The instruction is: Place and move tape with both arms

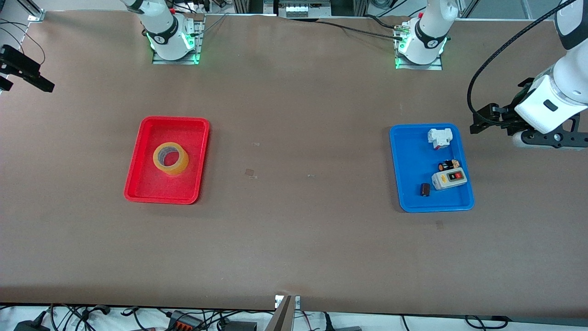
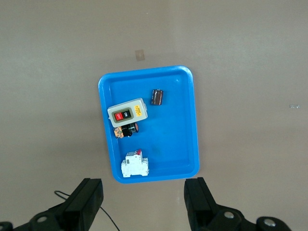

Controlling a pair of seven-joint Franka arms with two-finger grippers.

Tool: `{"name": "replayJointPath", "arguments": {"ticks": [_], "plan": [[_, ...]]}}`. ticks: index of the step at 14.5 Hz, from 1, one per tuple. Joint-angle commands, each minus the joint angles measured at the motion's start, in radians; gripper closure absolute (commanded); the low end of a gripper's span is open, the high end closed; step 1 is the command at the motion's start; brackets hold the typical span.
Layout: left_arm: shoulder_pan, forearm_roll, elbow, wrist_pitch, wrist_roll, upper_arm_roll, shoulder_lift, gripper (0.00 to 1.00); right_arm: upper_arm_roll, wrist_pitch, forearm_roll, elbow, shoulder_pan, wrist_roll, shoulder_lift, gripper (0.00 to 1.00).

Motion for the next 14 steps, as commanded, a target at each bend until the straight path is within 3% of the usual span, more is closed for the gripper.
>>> {"name": "replayJointPath", "arguments": {"ticks": [1, 5, 14], "plan": [[0.001, 0.008, 0.024, -0.016, 0.019, 0.001, 0.006, 0.00, 0.007, 0.006, -0.018, -0.035, -0.006, -0.018, -0.001, 0.02], [-0.002, 0.009, 0.027, -0.015, 0.018, 0.001, 0.006, 0.00, 0.015, 0.084, -0.027, -0.125, 0.001, -0.019, -0.018, 0.02], [-0.010, 0.012, 0.095, -0.015, 0.016, 0.001, 0.038, 0.00, 0.018, 0.095, -0.029, -0.131, 0.003, -0.018, -0.019, 0.02]]}}
